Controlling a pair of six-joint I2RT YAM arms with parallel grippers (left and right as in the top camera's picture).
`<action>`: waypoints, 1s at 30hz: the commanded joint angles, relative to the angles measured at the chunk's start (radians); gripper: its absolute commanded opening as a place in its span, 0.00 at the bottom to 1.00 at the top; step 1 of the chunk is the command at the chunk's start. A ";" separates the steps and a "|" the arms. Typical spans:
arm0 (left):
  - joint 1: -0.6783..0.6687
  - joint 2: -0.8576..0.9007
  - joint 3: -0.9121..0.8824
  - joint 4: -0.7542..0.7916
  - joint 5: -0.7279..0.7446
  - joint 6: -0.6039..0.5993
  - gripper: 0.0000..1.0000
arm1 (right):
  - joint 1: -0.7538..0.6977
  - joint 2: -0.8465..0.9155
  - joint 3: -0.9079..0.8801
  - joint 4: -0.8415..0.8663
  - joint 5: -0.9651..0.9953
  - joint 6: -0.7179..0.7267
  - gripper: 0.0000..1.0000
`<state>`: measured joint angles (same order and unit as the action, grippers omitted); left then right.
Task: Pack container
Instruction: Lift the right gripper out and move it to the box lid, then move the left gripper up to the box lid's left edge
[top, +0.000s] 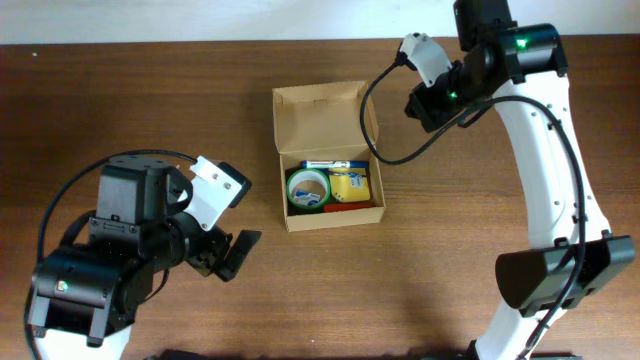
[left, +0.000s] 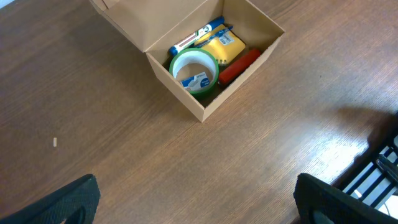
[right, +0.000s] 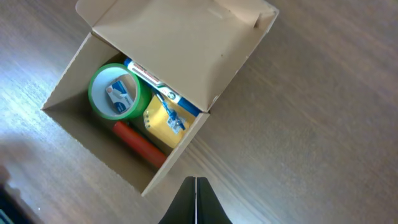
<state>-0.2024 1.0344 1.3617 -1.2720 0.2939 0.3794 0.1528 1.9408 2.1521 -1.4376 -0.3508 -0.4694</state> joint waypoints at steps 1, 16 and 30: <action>0.005 0.000 0.014 0.004 -0.010 0.019 1.00 | -0.003 -0.027 -0.002 -0.003 -0.024 0.015 0.04; 0.005 0.023 0.014 0.259 -0.009 -0.026 0.99 | -0.004 -0.027 -0.002 0.046 -0.004 0.015 0.04; 0.020 0.374 0.014 0.596 -0.010 -0.278 1.00 | -0.093 -0.019 -0.003 0.063 0.093 0.188 0.04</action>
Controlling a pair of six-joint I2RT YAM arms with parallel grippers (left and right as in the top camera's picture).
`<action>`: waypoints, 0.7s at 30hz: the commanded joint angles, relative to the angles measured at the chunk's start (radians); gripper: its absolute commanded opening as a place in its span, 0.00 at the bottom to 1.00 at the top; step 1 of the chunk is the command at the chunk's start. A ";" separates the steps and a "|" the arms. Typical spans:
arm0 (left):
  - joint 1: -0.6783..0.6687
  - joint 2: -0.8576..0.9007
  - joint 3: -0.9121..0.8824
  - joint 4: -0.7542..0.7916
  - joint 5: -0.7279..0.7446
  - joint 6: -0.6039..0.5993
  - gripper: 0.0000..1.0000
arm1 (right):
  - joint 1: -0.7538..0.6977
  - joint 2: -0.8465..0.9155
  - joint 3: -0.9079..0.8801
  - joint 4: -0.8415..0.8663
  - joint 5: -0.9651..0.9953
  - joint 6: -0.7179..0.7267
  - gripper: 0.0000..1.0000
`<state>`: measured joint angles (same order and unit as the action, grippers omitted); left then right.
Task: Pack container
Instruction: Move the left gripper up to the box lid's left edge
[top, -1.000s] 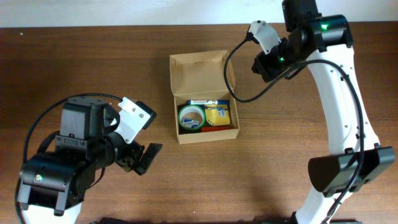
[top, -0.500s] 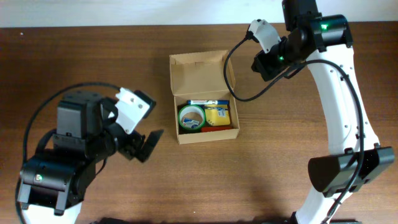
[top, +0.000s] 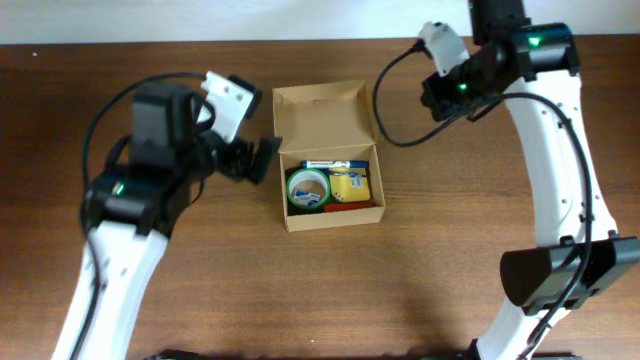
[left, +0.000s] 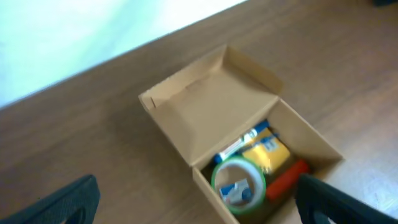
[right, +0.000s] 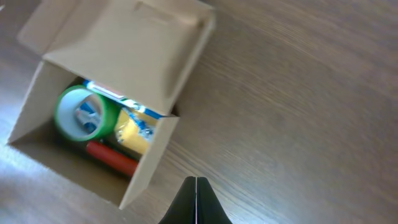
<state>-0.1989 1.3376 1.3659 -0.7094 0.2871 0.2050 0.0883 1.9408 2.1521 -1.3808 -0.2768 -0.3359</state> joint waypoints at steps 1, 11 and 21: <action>0.022 0.104 0.010 0.058 0.006 -0.124 0.99 | -0.040 -0.019 -0.006 0.009 0.018 0.066 0.04; 0.039 0.270 0.010 0.239 0.150 -0.134 0.56 | -0.090 0.068 -0.009 0.024 -0.054 0.068 0.04; 0.083 0.350 0.010 0.259 -0.022 -0.273 0.02 | -0.090 0.226 -0.009 0.080 -0.118 0.068 0.04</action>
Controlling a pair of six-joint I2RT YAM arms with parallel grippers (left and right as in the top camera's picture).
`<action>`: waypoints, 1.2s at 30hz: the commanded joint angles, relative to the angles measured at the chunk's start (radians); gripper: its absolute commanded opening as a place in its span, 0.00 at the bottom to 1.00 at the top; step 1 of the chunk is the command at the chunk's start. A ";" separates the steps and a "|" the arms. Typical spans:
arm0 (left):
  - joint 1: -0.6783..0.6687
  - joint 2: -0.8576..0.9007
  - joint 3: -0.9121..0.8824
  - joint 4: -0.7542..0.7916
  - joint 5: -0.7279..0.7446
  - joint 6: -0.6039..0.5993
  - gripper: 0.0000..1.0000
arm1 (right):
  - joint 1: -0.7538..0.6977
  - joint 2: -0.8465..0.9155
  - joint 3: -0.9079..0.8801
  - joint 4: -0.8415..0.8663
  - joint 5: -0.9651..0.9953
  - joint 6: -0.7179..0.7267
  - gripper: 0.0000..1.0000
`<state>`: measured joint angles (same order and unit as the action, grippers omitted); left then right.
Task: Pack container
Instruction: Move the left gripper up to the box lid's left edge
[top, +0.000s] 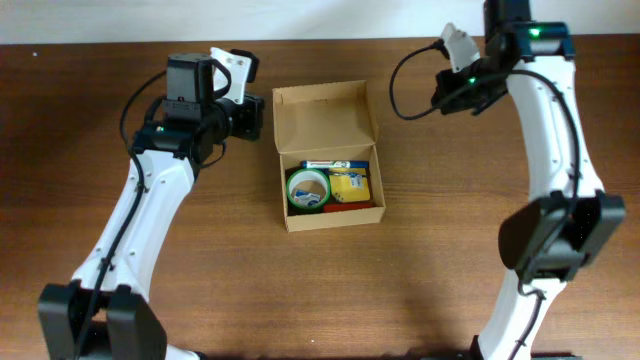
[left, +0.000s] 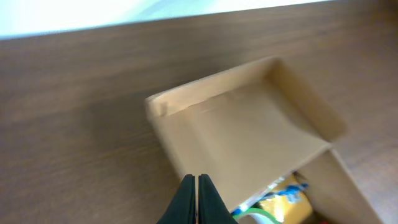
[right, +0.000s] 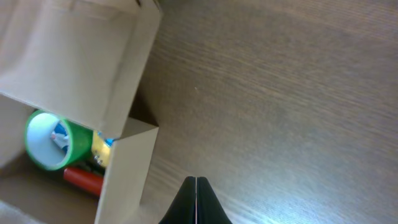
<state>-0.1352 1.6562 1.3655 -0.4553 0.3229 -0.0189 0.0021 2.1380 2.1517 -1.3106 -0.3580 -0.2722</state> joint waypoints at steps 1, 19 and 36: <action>0.024 0.042 0.010 0.007 -0.059 -0.061 0.02 | -0.004 0.042 -0.009 0.018 -0.048 0.004 0.04; 0.061 0.388 0.010 0.153 0.081 -0.521 0.02 | -0.003 0.244 -0.009 0.134 -0.334 0.004 0.04; 0.061 0.444 0.010 0.466 0.326 -0.596 0.02 | 0.039 0.313 -0.009 0.159 -0.474 0.004 0.04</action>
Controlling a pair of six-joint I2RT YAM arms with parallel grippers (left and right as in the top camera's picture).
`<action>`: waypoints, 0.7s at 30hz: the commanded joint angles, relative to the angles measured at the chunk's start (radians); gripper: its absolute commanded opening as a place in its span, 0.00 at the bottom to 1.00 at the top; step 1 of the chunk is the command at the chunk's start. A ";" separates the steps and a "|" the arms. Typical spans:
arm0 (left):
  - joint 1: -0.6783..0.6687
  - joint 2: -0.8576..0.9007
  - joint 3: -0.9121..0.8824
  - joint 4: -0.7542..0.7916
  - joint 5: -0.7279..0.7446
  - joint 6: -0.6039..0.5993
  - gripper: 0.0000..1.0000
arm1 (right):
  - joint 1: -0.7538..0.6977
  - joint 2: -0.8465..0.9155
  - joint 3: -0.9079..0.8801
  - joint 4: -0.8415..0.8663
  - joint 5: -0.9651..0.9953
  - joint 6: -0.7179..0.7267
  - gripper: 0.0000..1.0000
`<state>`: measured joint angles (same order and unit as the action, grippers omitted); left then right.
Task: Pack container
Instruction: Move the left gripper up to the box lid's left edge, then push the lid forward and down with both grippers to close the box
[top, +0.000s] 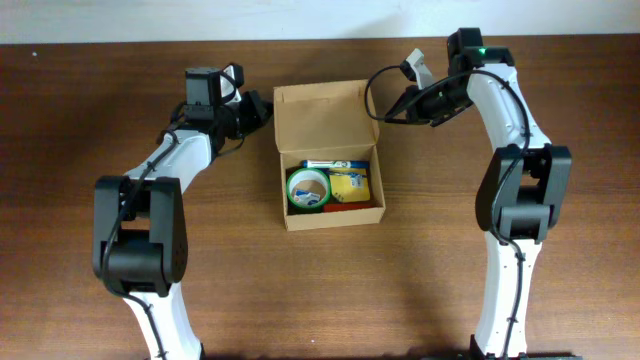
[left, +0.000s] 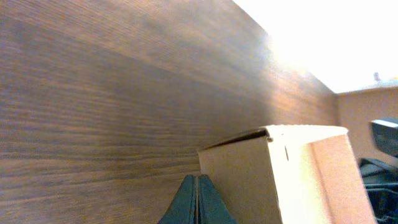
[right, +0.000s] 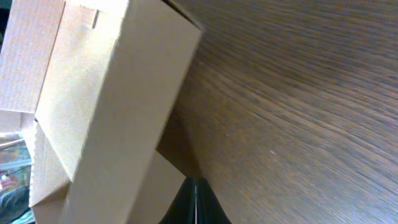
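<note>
A cardboard box (top: 333, 222) stands open mid-table, its lid (top: 322, 112) leaning back. Inside lie a green tape roll (top: 308, 188), a yellow pack (top: 351, 186), a red stick (top: 350, 209) and a blue-and-white marker (top: 333, 163). My left gripper (top: 264, 110) is shut, low at the lid's left edge; in the left wrist view its tips (left: 196, 182) sit just by the lid's corner (left: 273, 168). Shut as well, my right gripper (top: 384, 111) is at the lid's right edge, tips (right: 196, 184) close under the lid (right: 106, 99). Whether either touches the lid is unclear.
The brown wooden table (top: 500, 250) runs to a pale wall along its far edge (top: 320, 40). Both arms reach in from the front, bent toward the box's back corners.
Both grippers have come lower and closer to the lid. The right one was out to the right of the box and is now at the lid's right edge. Box and contents are unmoved.
First my left gripper was open at the front left, the right one shut above the box's back right. Then the left stood open beside the lid. After that it was shut by the lid while the right was farther right. Now both flank the lid, shut.
</note>
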<state>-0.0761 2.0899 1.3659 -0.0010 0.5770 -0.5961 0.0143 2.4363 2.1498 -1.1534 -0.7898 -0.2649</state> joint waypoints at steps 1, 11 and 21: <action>0.002 0.010 0.010 0.013 0.076 -0.018 0.02 | 0.033 0.015 -0.007 0.002 -0.042 -0.003 0.04; 0.000 0.010 0.010 0.017 0.101 -0.017 0.02 | 0.064 0.015 -0.007 0.002 -0.058 -0.004 0.04; 0.002 0.010 0.010 -0.056 0.008 -0.018 0.02 | 0.063 0.016 -0.007 0.008 0.005 -0.007 0.04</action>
<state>-0.0708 2.0899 1.3663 -0.0193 0.6319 -0.6086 0.0628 2.4393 2.1498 -1.1500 -0.7929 -0.2653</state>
